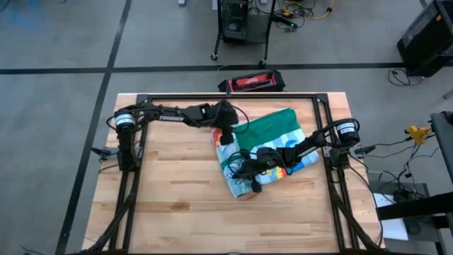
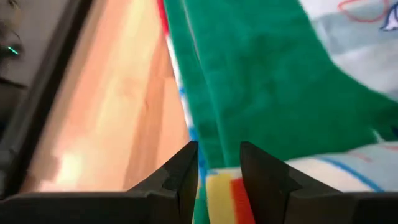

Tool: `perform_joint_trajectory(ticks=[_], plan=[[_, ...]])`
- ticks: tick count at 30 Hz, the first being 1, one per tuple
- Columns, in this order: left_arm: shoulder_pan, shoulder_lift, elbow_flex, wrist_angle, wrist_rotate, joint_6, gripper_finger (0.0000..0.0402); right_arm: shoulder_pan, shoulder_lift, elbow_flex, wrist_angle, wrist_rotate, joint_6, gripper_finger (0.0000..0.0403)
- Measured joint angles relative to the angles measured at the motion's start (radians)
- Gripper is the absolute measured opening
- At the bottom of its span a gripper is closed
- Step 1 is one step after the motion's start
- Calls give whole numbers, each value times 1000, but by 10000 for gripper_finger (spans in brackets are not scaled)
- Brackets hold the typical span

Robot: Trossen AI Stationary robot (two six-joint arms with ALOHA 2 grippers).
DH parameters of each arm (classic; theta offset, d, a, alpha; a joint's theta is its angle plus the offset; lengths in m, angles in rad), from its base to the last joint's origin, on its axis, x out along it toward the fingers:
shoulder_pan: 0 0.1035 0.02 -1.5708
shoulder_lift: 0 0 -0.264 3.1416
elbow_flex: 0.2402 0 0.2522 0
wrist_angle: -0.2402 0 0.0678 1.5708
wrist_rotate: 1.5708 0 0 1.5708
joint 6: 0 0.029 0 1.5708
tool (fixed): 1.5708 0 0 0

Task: Roll towel
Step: Roll the multi-color dinosaur print towel

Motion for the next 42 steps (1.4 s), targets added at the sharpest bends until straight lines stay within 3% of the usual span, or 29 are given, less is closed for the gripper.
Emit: perform_joint_trajectory(ticks=[13, 17, 26, 33, 42], plan=[[6, 2, -35, -119, 5, -35, 71, 0, -5, 0, -36, 35, 11, 0], [6, 2, -31, -115, 5, -32, 67, -8, -68, -3, -86, 36, -38, 0], [5, 3, -31, -113, 5, -30, 68, -184, -218, -4, -254, 38, -197, 0], [5, 3, -31, -126, 7, -30, 66, -385, -101, -3, -261, 26, -219, 0], [4, 3, -47, -133, 48, -33, 65, -506, 50, 28, -249, -13, -193, 0]])
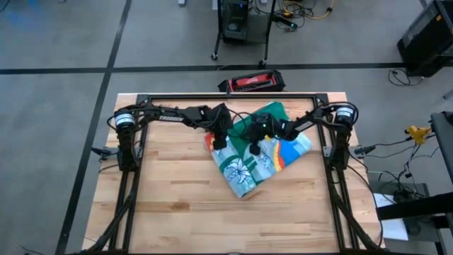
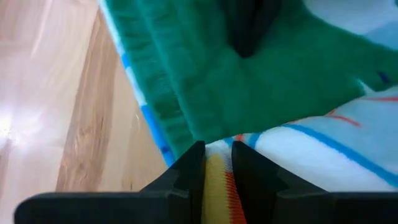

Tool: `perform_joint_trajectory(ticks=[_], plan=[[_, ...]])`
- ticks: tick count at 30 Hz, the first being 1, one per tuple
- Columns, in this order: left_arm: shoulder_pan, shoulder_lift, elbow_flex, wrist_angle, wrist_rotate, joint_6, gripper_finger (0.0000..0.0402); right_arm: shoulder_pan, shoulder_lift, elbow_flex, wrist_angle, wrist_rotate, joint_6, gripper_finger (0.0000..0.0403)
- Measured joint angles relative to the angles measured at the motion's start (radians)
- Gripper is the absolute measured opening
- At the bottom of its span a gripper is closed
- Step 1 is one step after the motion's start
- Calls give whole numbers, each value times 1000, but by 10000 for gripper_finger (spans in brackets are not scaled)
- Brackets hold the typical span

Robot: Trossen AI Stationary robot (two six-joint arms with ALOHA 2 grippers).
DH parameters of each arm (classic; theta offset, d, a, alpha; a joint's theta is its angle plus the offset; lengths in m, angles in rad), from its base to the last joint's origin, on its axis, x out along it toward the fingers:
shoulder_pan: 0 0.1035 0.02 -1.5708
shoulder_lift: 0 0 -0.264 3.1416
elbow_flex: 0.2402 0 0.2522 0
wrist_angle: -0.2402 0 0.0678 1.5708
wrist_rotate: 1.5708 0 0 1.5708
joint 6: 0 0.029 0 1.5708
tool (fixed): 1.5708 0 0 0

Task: Roll towel
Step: Roll the multi-color dinosaur print towel

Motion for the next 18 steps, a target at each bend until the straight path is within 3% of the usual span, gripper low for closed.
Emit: perform_joint_trajectory(ticks=[12, 18], plan=[[0, -3, -47, 18, 7, -5, 64, 8, -27, -5, -24, 27, 14, 0], [-2, -1, -48, 34, 9, 1, 65, 30, -58, 15, 101, 40, 32, 0]])
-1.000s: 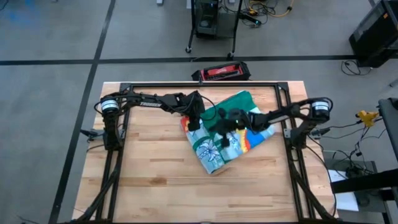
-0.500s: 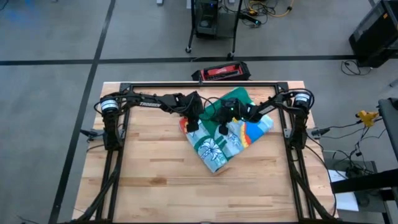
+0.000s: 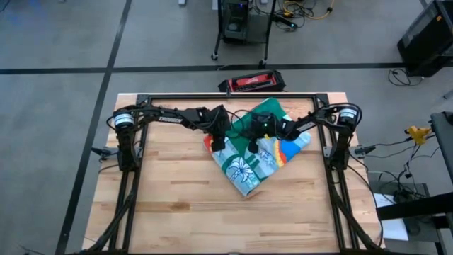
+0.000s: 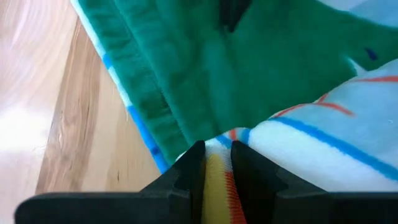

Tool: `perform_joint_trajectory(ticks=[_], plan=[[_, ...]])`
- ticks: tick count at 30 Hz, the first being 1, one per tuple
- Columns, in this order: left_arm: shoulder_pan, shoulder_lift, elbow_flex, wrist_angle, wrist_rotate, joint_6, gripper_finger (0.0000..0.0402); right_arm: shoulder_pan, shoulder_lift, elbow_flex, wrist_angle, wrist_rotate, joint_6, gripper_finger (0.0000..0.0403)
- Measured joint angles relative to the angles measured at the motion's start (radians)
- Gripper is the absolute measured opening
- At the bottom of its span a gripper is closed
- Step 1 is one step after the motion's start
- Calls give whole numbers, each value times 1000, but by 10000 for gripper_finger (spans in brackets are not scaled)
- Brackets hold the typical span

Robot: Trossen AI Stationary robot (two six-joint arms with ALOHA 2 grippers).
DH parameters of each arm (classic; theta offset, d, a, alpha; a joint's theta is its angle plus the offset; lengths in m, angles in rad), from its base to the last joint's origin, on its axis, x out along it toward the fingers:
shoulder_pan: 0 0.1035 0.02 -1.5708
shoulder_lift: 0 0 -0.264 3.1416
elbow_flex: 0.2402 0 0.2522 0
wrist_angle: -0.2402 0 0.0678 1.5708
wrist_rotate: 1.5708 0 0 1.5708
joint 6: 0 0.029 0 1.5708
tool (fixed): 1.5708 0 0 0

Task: Roll towel
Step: Roll the multi-color dinosaur print towel

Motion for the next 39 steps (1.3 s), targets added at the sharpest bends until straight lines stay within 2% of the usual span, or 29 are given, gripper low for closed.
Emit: perform_joint_trajectory(ticks=[9, 13, 31, 39], plan=[[0, 1, -1, 9, 1, 1, 65, 0, 182, 83, 98, 42, 89, 0], [0, 1, 0, -8, 1, -2, 65, -9, 220, 89, 122, 69, 119, 0], [-3, -5, 0, -76, 25, -41, 64, -15, 216, 87, 98, 97, 120, 0], [-5, -39, -7, -62, -14, -206, 63, -16, 217, 87, 99, 104, 120, 0]])
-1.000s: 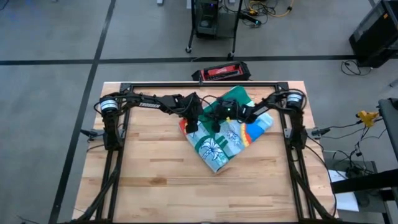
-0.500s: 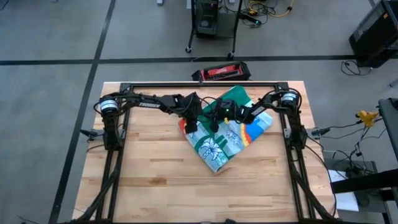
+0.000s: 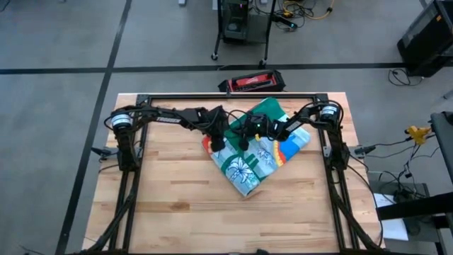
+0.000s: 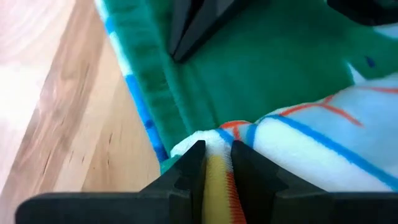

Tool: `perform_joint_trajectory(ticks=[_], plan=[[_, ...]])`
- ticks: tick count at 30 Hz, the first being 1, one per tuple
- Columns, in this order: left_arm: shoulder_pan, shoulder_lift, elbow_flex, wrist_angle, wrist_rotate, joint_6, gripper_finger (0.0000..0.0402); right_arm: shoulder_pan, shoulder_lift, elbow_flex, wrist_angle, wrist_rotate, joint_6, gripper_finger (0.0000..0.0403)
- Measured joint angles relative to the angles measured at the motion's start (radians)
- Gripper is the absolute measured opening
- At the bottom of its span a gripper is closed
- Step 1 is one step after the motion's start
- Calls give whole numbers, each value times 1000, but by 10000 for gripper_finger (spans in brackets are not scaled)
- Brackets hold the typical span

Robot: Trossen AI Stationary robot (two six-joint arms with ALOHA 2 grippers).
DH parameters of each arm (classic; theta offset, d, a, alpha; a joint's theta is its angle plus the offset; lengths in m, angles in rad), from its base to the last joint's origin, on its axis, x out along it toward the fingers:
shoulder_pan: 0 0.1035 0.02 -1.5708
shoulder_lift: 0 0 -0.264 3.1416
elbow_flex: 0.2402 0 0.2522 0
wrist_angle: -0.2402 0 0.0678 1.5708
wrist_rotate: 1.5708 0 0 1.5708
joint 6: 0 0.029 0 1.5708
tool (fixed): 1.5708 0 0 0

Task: Roll towel
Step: Roll the multi-color dinosaur print towel

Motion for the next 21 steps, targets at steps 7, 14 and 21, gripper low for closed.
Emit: perform_joint_trajectory(ticks=[7, 14, 21], plan=[[-4, -24, 0, -46, -17, -99, 63, -1, 1, 0, 1, 4, 1, 0], [-28, -30, -43, -7, -31, -116, 63, -2, 1, -1, 2, 4, 1, 0], [-33, -33, -79, 43, -30, -121, 63, 1, -33, -7, -28, 16, -37, 0]])
